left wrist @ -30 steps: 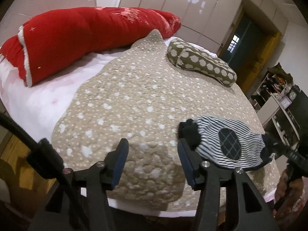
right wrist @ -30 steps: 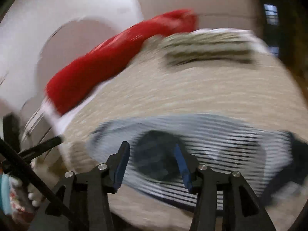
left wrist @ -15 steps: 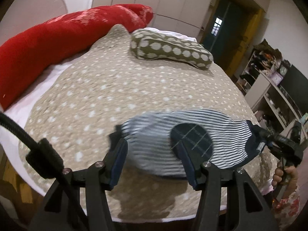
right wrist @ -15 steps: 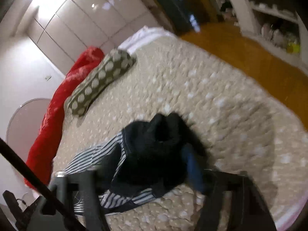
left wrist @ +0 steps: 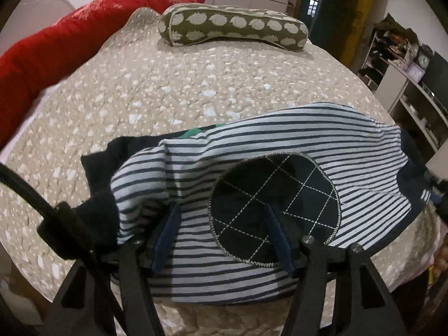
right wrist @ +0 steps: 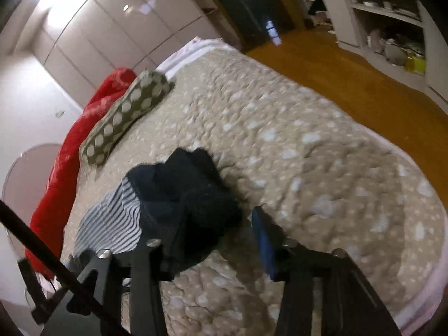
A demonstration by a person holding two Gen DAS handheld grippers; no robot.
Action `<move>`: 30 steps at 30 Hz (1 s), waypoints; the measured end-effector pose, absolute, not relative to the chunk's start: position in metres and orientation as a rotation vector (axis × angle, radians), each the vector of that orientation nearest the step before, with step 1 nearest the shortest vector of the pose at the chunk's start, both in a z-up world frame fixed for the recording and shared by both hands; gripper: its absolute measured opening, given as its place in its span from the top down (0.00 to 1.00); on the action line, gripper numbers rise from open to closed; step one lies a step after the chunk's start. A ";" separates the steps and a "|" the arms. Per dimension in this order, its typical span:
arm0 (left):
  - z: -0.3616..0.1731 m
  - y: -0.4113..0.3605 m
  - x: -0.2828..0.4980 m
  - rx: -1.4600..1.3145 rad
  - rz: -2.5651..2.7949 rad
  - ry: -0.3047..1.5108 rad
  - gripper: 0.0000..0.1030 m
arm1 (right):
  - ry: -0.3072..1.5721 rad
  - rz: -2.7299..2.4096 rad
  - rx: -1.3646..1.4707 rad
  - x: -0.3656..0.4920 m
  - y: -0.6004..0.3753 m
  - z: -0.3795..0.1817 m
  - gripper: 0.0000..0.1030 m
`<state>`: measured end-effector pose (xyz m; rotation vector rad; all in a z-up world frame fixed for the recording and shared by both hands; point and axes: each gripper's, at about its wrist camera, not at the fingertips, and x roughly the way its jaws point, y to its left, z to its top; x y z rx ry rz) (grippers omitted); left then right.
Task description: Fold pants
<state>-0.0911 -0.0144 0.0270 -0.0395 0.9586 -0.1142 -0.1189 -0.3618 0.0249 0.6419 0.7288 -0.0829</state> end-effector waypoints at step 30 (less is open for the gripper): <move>0.019 -0.019 -0.098 -0.014 -0.161 0.909 0.26 | 0.813 0.244 0.626 0.005 -0.244 0.048 0.54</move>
